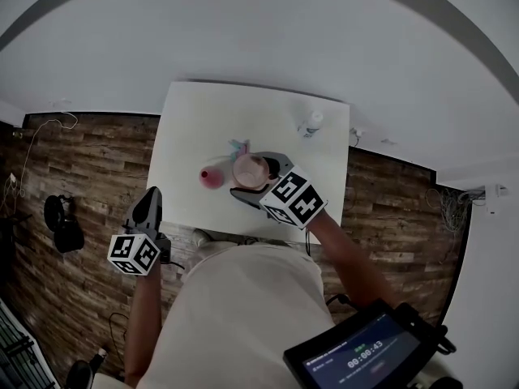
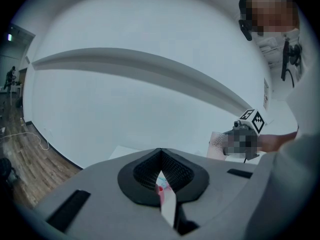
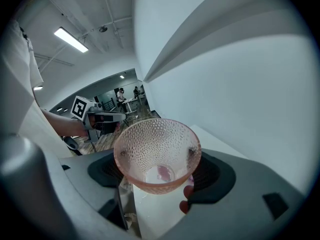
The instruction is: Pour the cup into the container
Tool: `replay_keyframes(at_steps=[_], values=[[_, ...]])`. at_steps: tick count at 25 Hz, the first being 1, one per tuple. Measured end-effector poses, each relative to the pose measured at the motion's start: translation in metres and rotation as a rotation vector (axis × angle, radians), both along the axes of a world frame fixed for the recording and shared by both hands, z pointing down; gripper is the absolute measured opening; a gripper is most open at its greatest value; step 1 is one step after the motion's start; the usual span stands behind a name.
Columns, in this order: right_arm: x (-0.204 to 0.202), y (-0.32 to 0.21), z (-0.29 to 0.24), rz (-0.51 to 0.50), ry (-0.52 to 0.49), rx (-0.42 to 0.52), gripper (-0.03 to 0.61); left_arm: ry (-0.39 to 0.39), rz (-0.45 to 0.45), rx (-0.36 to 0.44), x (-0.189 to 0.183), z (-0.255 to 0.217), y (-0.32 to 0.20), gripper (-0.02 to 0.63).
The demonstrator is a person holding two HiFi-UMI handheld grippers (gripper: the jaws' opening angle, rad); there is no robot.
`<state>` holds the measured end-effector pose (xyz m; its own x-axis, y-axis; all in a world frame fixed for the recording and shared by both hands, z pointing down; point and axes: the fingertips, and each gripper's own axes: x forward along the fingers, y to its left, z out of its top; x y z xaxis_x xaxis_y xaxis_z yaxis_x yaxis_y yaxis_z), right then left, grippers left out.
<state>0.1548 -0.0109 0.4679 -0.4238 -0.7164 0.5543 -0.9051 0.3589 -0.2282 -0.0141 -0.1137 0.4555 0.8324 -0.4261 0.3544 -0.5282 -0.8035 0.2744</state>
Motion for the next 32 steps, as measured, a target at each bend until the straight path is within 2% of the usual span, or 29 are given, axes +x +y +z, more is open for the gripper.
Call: replay_keyframes(at_steps=[11, 17, 32], values=[[0.01, 0.02, 0.006, 0.058, -0.003, 0.004, 0.38, -0.028, 0.032, -0.002, 0.01, 0.006, 0.011, 0.01], [0.023, 0.028, 0.014, 0.082, -0.003, -0.002, 0.38, -0.049, 0.07, -0.003, 0.027, 0.013, 0.018, 0.01], [0.032, 0.037, 0.034, 0.11, 0.01, -0.016, 0.38, -0.098, 0.145, 0.0, 0.046, 0.028, 0.037, 0.01]])
